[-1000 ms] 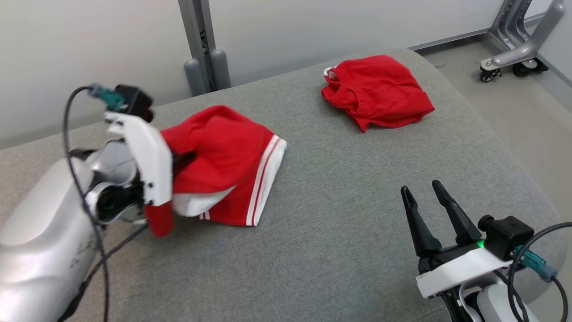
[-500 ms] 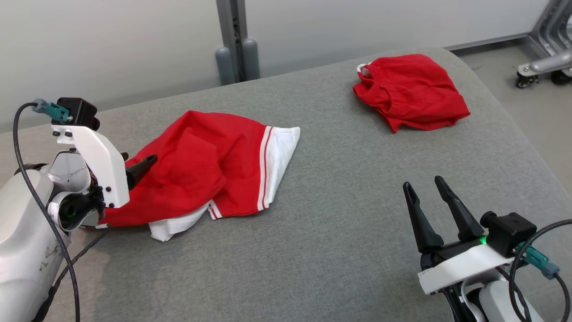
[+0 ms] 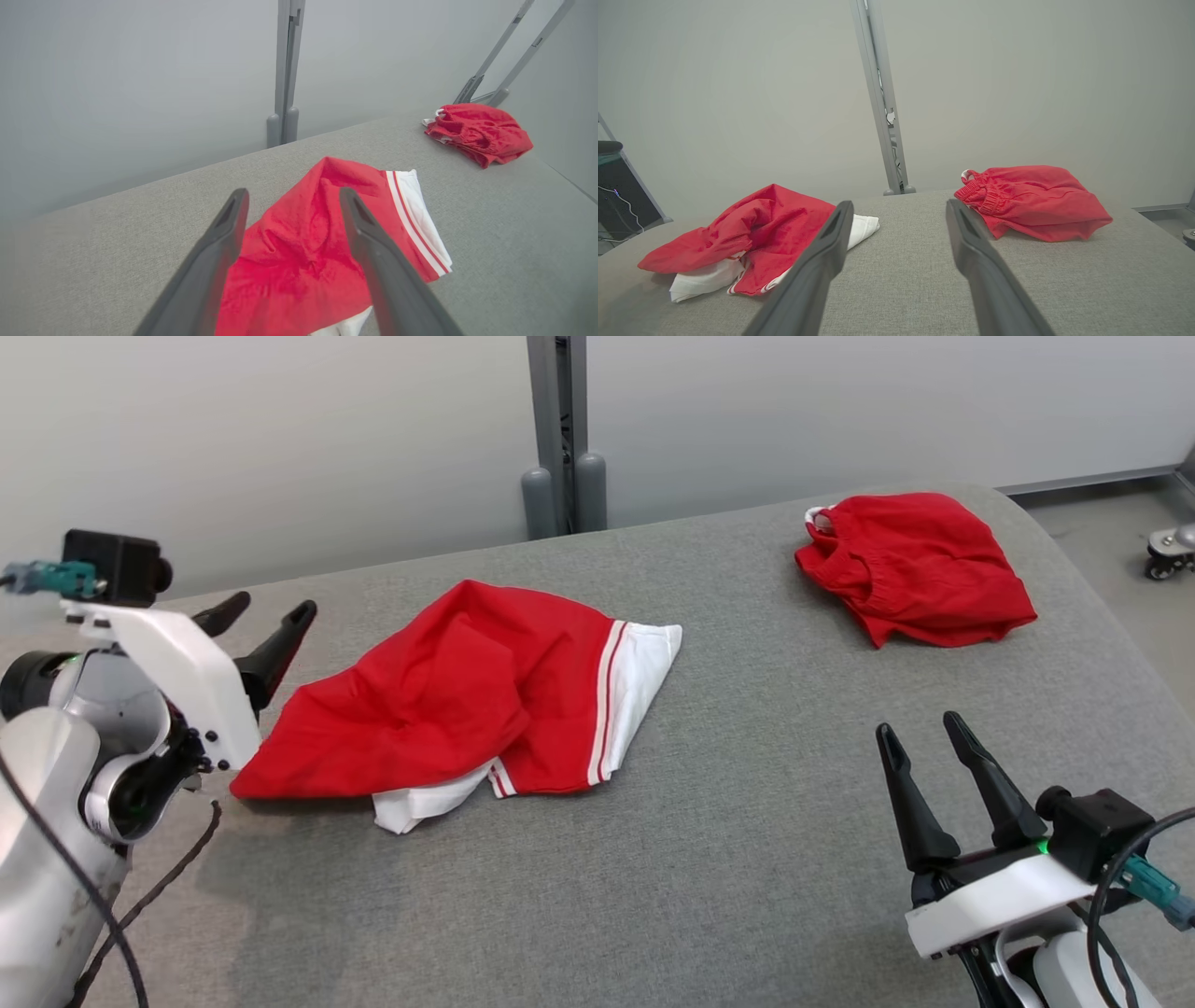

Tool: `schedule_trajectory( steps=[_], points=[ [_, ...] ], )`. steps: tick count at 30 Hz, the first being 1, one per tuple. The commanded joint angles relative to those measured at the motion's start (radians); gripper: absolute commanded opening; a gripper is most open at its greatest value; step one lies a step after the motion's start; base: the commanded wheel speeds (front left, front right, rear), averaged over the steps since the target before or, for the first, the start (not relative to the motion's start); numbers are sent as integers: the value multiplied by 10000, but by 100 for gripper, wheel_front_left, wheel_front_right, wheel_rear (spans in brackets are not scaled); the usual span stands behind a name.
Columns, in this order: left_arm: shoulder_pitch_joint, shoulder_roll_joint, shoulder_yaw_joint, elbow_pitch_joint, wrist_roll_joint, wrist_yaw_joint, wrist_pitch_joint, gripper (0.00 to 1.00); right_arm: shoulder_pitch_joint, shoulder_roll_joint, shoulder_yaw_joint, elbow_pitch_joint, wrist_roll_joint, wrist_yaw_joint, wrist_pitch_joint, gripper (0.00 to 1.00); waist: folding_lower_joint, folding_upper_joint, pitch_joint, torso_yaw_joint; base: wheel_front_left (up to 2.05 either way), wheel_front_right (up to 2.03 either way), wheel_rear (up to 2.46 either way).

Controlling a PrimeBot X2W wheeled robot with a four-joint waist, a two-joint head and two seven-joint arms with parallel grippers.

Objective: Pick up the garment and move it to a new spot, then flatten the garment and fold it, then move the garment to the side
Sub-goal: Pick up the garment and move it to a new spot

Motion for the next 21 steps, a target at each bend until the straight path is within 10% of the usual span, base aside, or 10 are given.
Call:
schedule_trajectory(
  steps=[1,21],
  points=[
    [312,92,142,-264,76,221,-317,100,131,-105,-53,-80,-78,3,-45,100,0,0,-67,88,0,0,0],
    [4362,51,1456,-3629,1390,2989,-5527,100,427,66,-659,-844,-418,3,-44,100,0,0,293,620,0,0,0]
  ],
)
